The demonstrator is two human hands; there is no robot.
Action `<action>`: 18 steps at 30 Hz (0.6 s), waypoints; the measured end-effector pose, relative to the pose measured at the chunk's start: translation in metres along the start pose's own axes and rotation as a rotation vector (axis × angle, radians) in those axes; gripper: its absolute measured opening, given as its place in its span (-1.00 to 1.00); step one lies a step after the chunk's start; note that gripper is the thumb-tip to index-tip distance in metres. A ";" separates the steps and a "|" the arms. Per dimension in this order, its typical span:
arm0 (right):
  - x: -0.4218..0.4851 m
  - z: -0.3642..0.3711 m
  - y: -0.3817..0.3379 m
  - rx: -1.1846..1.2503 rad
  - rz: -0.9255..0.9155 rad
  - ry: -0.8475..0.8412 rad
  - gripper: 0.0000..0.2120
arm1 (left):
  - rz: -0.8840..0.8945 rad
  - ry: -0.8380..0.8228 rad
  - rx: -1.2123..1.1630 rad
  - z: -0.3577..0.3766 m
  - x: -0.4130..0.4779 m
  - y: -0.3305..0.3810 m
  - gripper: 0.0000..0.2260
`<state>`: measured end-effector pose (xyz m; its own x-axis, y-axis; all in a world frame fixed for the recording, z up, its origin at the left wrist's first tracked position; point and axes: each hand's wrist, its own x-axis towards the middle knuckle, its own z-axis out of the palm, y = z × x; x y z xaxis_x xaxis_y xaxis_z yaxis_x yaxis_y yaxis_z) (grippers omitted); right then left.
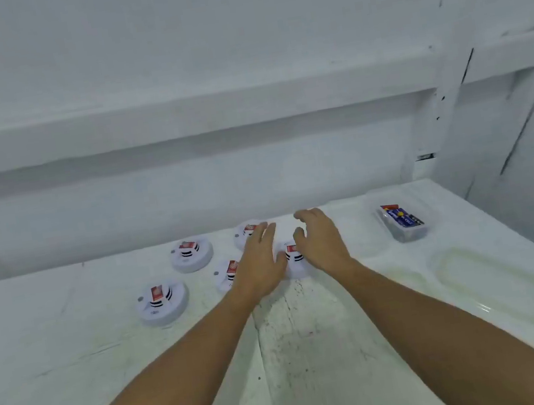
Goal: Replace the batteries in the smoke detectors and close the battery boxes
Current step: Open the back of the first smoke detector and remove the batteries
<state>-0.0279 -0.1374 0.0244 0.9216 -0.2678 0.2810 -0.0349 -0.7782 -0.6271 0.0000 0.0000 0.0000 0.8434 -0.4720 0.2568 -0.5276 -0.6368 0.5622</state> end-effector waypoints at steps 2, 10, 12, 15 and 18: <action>-0.008 0.007 0.009 0.025 0.129 -0.036 -0.66 | -0.066 -0.014 -0.062 0.012 -0.004 -0.002 -0.50; -0.018 0.038 0.037 0.125 0.490 -0.104 -0.69 | -0.243 -0.052 -0.176 0.046 -0.008 0.003 -0.63; -0.016 0.042 0.039 0.154 0.506 -0.125 -0.70 | -0.270 -0.015 -0.222 0.049 -0.010 0.006 -0.60; -0.018 0.044 0.042 0.237 0.512 -0.106 -0.67 | -0.306 0.025 -0.313 0.053 -0.012 0.005 -0.58; -0.026 0.040 0.041 0.380 0.490 -0.072 -0.65 | -0.364 0.079 -0.394 0.055 -0.016 0.004 -0.57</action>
<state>-0.0374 -0.1399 -0.0379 0.8577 -0.4929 -0.1463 -0.3325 -0.3147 -0.8890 -0.0213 -0.0285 -0.0455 0.9776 -0.2067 0.0405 -0.1349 -0.4669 0.8739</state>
